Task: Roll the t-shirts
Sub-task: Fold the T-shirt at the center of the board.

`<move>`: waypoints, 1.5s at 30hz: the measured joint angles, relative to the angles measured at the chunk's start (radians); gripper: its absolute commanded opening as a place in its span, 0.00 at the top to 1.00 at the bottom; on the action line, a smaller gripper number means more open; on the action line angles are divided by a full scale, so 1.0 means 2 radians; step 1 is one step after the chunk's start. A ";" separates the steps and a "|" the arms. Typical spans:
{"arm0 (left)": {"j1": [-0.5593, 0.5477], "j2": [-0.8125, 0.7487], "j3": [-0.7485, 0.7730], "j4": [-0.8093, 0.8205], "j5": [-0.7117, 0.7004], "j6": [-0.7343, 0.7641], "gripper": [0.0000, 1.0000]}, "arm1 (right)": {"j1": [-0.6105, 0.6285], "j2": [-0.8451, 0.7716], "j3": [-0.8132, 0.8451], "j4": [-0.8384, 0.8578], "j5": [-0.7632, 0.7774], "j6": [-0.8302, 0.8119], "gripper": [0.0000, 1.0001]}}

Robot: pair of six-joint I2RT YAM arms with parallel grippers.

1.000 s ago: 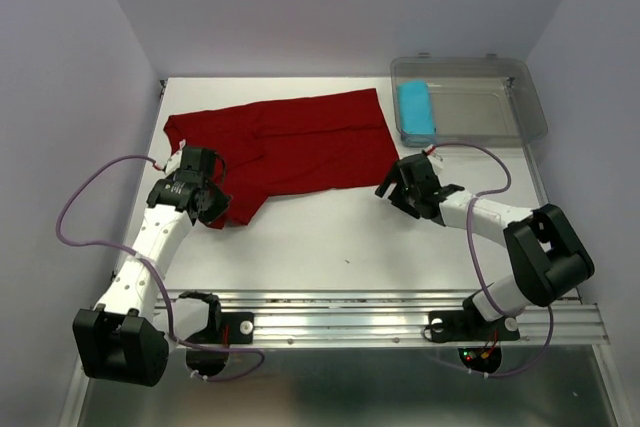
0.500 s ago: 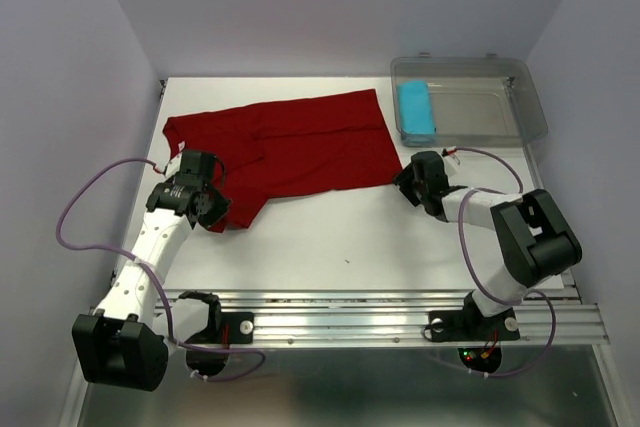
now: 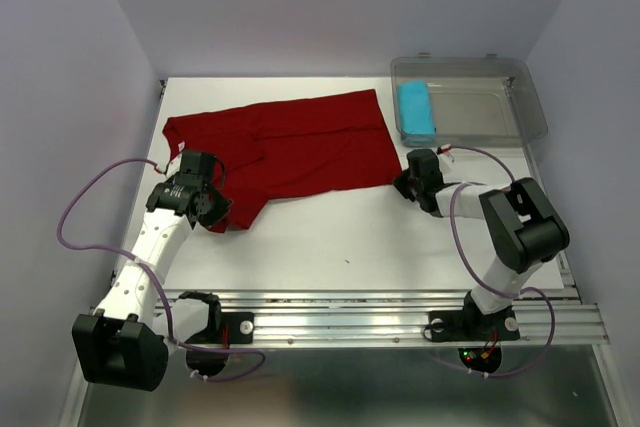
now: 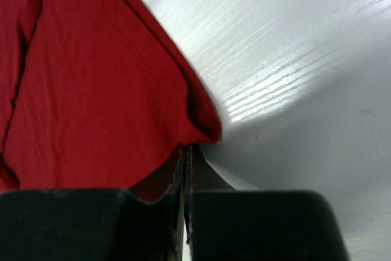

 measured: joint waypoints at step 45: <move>0.005 0.170 0.186 0.050 -0.044 0.038 1.00 | 0.000 -0.054 0.082 -0.046 -0.001 -0.056 0.99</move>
